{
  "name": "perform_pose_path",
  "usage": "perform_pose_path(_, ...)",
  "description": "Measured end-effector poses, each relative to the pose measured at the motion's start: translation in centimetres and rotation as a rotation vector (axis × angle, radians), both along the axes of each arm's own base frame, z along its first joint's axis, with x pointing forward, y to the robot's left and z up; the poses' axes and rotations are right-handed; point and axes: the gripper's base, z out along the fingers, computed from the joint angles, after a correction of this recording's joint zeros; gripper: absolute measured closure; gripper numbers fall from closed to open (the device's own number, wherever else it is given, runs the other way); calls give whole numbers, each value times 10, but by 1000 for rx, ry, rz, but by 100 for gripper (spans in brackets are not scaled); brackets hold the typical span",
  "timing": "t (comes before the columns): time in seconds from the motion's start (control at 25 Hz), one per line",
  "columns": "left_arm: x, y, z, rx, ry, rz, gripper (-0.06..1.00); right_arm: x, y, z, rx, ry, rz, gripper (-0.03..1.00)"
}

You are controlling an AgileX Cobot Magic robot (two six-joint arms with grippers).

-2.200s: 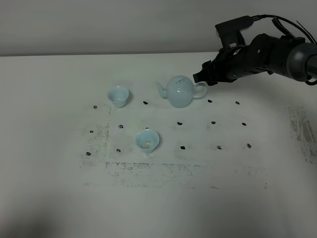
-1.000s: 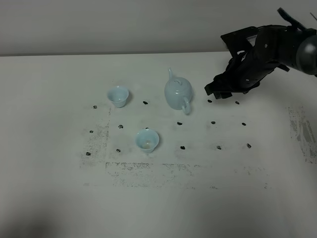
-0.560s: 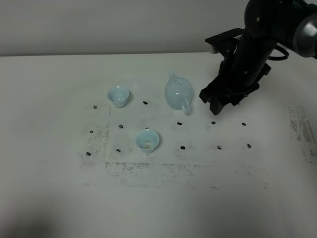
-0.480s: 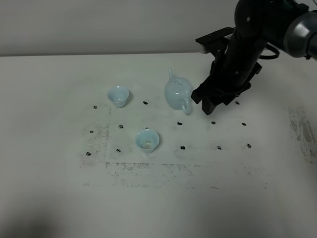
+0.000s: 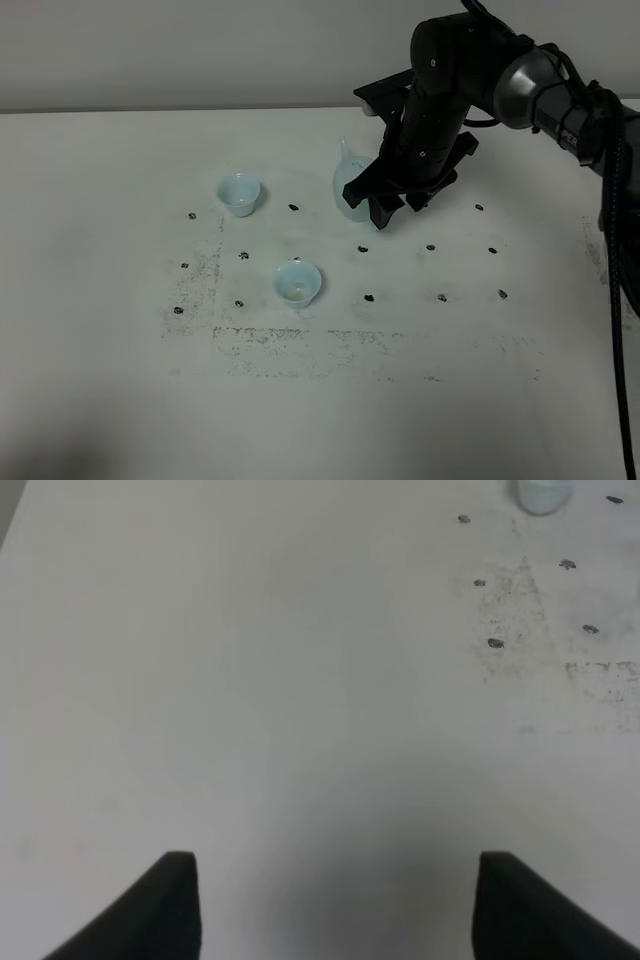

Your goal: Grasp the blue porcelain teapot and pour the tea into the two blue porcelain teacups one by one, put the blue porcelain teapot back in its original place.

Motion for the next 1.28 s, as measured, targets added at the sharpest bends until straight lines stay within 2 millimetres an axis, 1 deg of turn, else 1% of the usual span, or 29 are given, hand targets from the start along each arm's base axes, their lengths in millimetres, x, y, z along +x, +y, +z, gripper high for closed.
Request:
perform_pose_path(0.16, 0, 0, 0, 0, 0, 0, 39, 3, 2, -8, 3, 10, -3, 44)
perform_pose_path(0.52, 0, 0, 0, 0, 0, 0, 39, 3, 2, -10, 7, 17, -5, 44)
perform_pose_path(0.68, 0, 0, 0, 0, 0, 0, 39, 5, 3, -12, 12, 1, -8, 44)
perform_pose_path(0.88, 0, 0, 0, 0, 0, 0, 39, 10, 4, -22, 11, -20, -12, 44)
perform_pose_path(1.08, 0, 0, 0, -1, 0, -1, 39, 14, 5, -23, 26, -64, -18, 44)
perform_pose_path(1.28, 0, 0, 0, -1, 0, -1, 39, 16, 6, -26, 28, -72, -20, 44)
